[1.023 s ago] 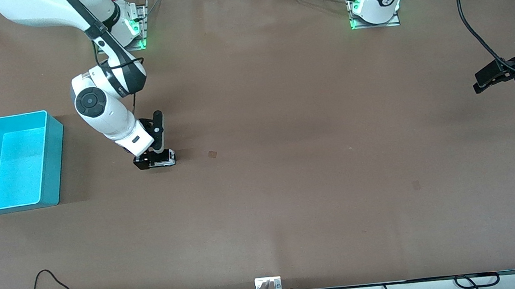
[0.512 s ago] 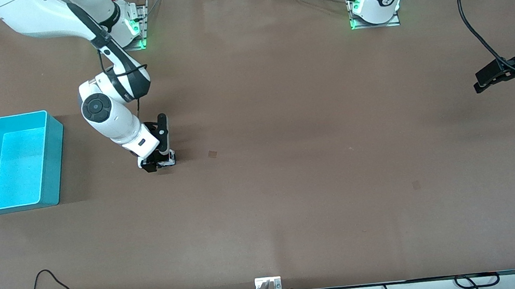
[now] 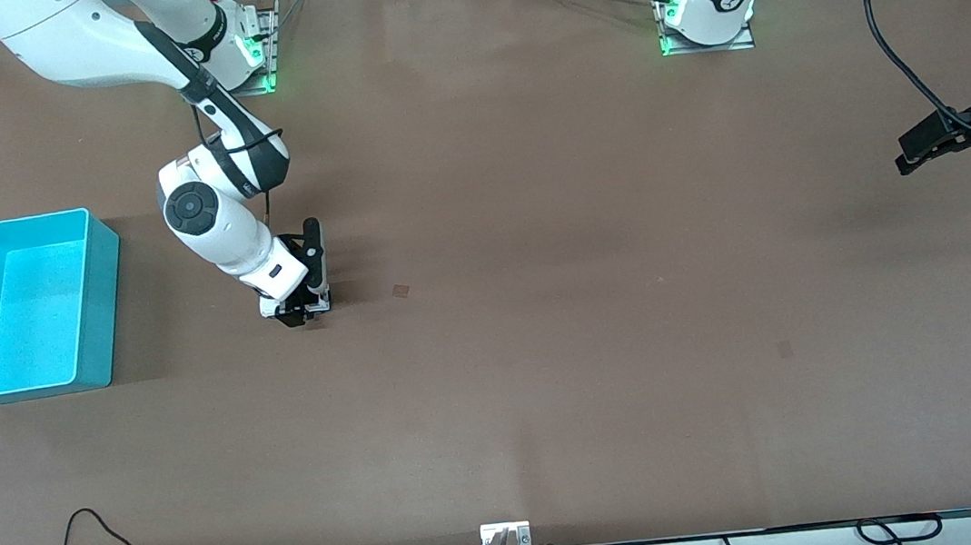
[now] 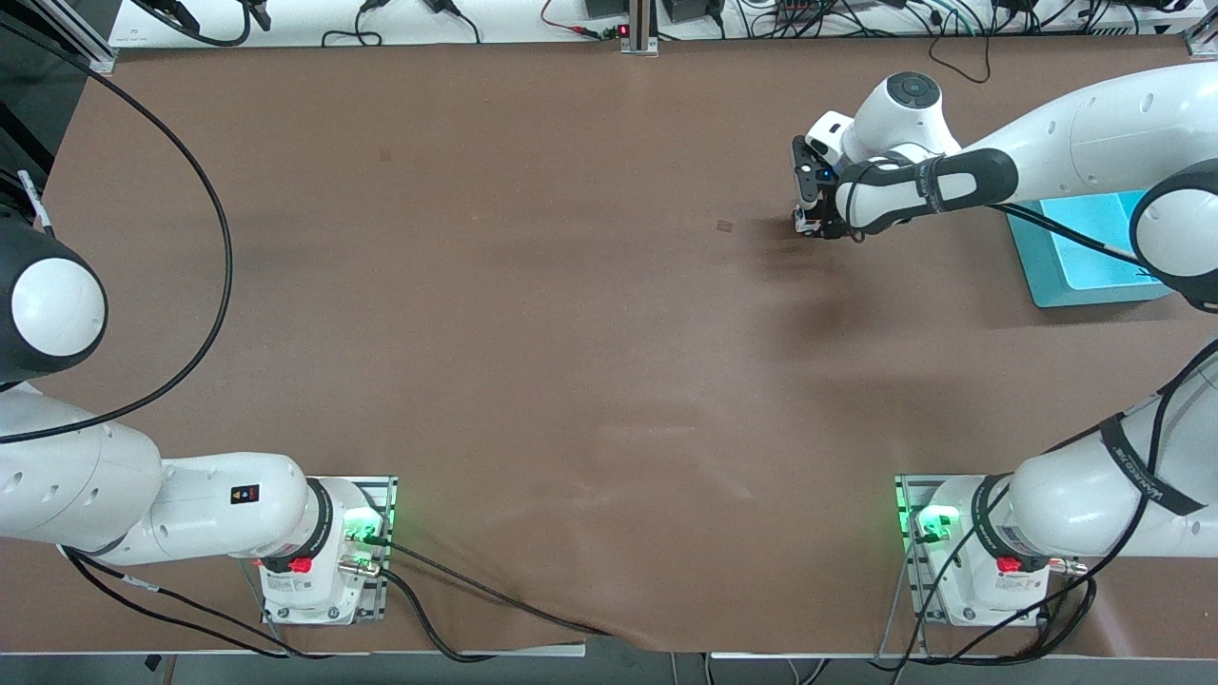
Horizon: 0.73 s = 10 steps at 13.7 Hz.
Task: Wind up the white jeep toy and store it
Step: 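Lift the jeep with the right gripper and carry it toward the bin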
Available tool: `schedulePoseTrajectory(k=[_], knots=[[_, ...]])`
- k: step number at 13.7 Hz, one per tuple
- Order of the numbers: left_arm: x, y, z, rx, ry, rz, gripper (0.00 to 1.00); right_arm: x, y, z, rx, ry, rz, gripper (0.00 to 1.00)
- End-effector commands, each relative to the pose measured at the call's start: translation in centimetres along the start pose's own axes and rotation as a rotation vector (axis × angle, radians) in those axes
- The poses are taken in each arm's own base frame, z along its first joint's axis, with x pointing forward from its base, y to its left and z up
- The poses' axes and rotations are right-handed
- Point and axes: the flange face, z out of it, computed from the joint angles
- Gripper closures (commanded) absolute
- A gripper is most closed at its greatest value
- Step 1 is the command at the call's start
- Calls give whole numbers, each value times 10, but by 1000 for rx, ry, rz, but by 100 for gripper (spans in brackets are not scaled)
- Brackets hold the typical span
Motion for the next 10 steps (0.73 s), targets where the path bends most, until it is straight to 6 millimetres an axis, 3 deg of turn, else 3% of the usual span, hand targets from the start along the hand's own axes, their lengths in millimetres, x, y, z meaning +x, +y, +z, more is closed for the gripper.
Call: schedulePoseTrajectory(k=[1, 2, 6, 10], knots=[[-2, 1, -7, -11, 4, 19, 0, -1, 5, 0, -13, -2, -21, 54], [-2, 1, -7, -11, 2, 19, 0, -1, 5, 0, -14, -2, -19, 58], [-2, 0, -8, -14, 2, 16, 0, -1, 6, -1, -15, -1, 1, 100], [-2, -1, -7, -20, 2, 13, 0, -1, 11, -20, -44, -5, 87, 100]])
